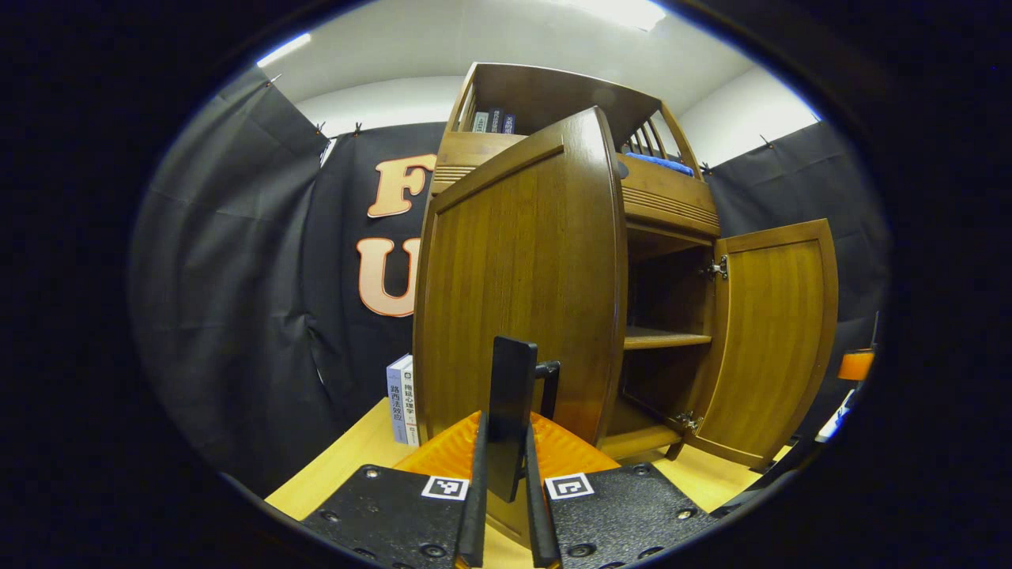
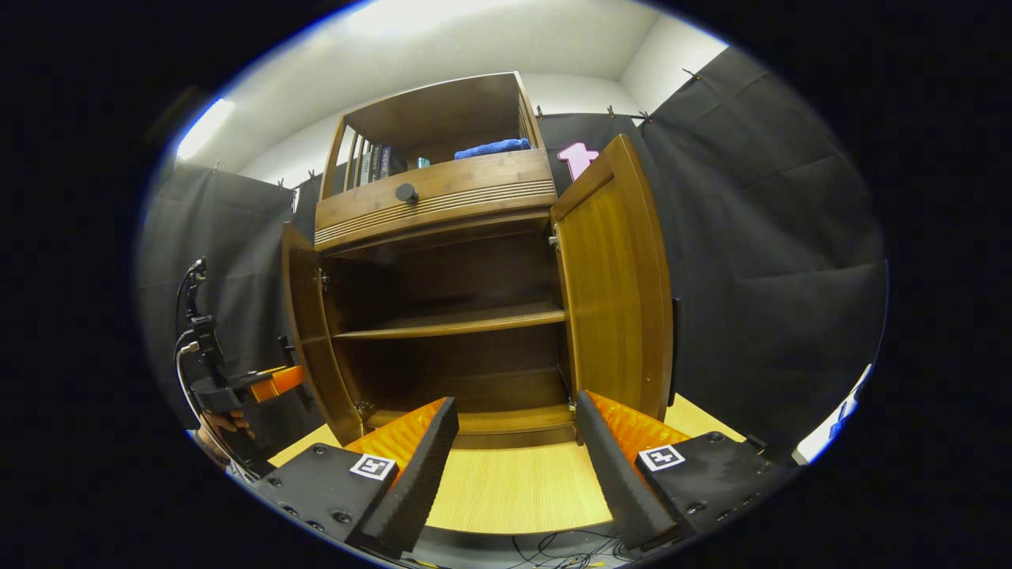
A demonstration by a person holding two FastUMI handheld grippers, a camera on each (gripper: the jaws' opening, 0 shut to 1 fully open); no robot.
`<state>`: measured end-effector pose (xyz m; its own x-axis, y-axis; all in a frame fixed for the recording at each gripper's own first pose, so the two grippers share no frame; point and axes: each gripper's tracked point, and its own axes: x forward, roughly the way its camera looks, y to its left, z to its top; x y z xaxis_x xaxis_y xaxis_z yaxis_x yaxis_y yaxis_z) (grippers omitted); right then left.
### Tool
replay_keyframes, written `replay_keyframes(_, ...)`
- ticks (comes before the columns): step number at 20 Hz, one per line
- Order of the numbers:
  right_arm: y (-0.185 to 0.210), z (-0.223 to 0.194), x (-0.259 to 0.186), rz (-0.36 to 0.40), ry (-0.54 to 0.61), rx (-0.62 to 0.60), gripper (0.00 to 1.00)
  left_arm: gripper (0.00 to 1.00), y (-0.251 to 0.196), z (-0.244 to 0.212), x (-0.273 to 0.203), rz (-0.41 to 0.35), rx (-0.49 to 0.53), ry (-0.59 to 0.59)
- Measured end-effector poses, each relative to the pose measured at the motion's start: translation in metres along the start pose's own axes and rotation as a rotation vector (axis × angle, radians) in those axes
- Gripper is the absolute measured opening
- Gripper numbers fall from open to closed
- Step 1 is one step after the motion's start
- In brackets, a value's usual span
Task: Open the right door of the double-door shoe cabinet with the right hand, and open the left door with the left hand.
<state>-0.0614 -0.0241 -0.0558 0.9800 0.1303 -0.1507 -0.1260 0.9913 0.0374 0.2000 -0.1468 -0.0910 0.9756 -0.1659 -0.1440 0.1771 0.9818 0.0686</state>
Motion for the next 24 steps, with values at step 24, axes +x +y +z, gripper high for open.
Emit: replay_keyframes(24,0.012,-0.008,0.035,0.07,0.019,0.008,0.96,0.16,0.061,0.009,-0.021,0.078,0.011,-0.085)
